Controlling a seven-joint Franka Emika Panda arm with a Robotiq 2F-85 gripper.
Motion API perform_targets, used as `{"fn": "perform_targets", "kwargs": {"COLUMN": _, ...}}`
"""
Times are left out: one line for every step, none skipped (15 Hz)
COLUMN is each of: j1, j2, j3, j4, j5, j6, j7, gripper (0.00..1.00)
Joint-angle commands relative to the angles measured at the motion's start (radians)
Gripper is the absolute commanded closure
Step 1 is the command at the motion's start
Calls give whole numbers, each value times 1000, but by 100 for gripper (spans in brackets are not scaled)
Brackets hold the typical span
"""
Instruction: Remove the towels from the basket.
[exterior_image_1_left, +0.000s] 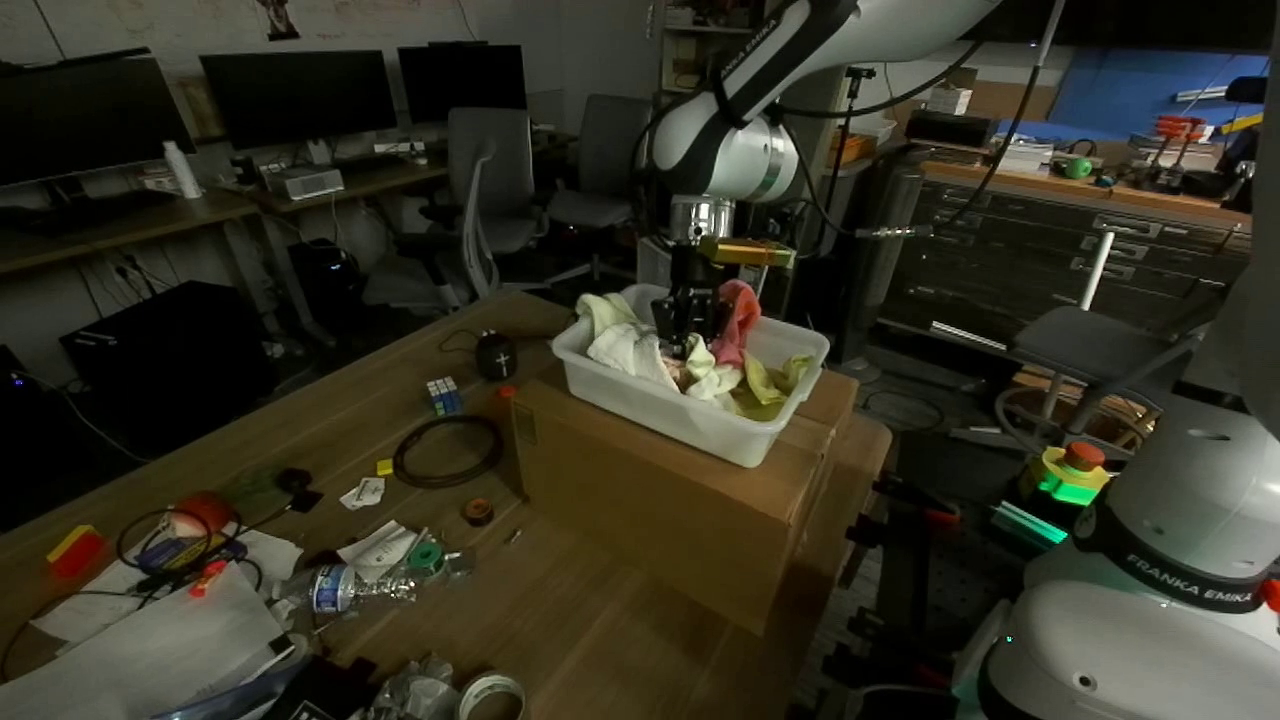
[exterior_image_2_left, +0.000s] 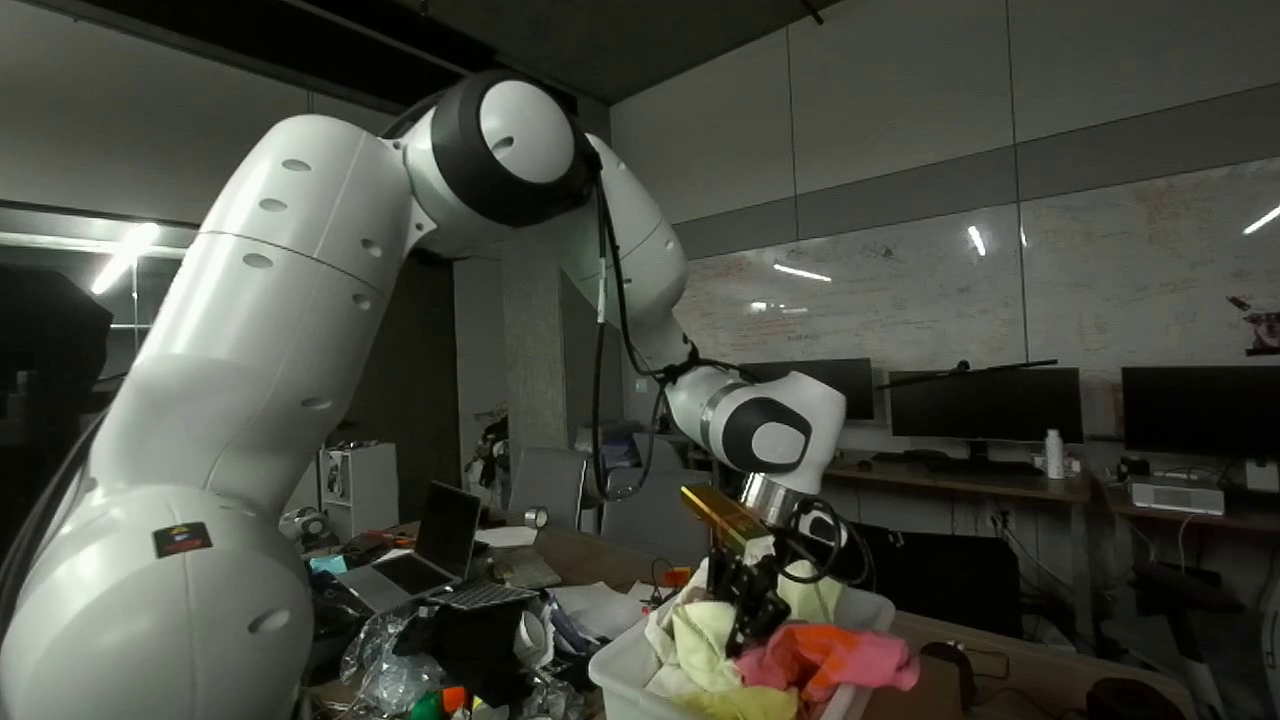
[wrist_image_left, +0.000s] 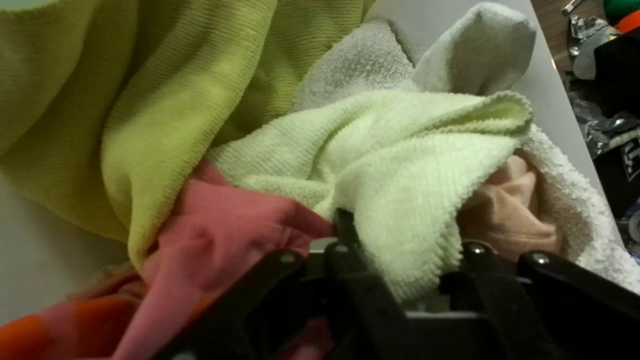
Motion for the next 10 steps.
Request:
{"fn": "perform_targets", "kwargs": {"j1": 3, "j2": -62, "j3": -2, "j4": -32, "j5": -19, "j6": 37, "j7": 23, "gripper": 93}}
{"fn": "perform_targets", "kwargs": {"j1": 3, "j2": -83, "j3": -5, "j4": -48, "j5": -20, "j6": 55, "j7": 28, "gripper": 95}}
{"fn": "perform_targets", "kwargs": {"j1": 3, "j2": -113, "j3": -8, "j4": -68, "j5": -26, "j6": 68, "j7": 27, "gripper": 97}}
{"fn": "perform_targets", "kwargs": {"j1": 3, "j2": -148, "j3": -11, "j4": -91, "j5": -29, "j6": 90, "j7": 26, "gripper": 94}}
{"fn": "perform_targets", "kwargs": {"j1": 4, "j2": -187, "j3": -14, "j4": -124, "j5": -28, "j6": 121, "j7": 27, "gripper": 96}}
{"fn": "perform_targets", "kwargs": {"j1": 6, "j2": -230, "j3": -16, "j4": -158, "j5": -28, "j6": 151, "j7": 25, "gripper": 95}}
{"fn": "perform_targets", "kwargs": {"j1": 6, "j2": -273, "j3": -18, "j4": -188, "j5": -28, "j6": 179, "j7": 26, "gripper": 95}}
{"fn": "perform_targets", "kwargs": {"j1": 6, "j2": -314, "j3": -20, "j4": -217, "j5": -27, "j6": 205, "j7": 28, "gripper": 95}}
{"fn": "perform_targets", "kwargs": {"j1": 7, "j2": -355, "j3": -22, "j4": -244, "j5": -27, "j6": 228, "j7": 32, "gripper": 95}}
{"fn": "perform_targets", "kwargs": {"j1": 8, "j2": -397, "j3": -23, "j4": -267, "j5": -25, "j6": 246, "j7": 35, "gripper": 95}}
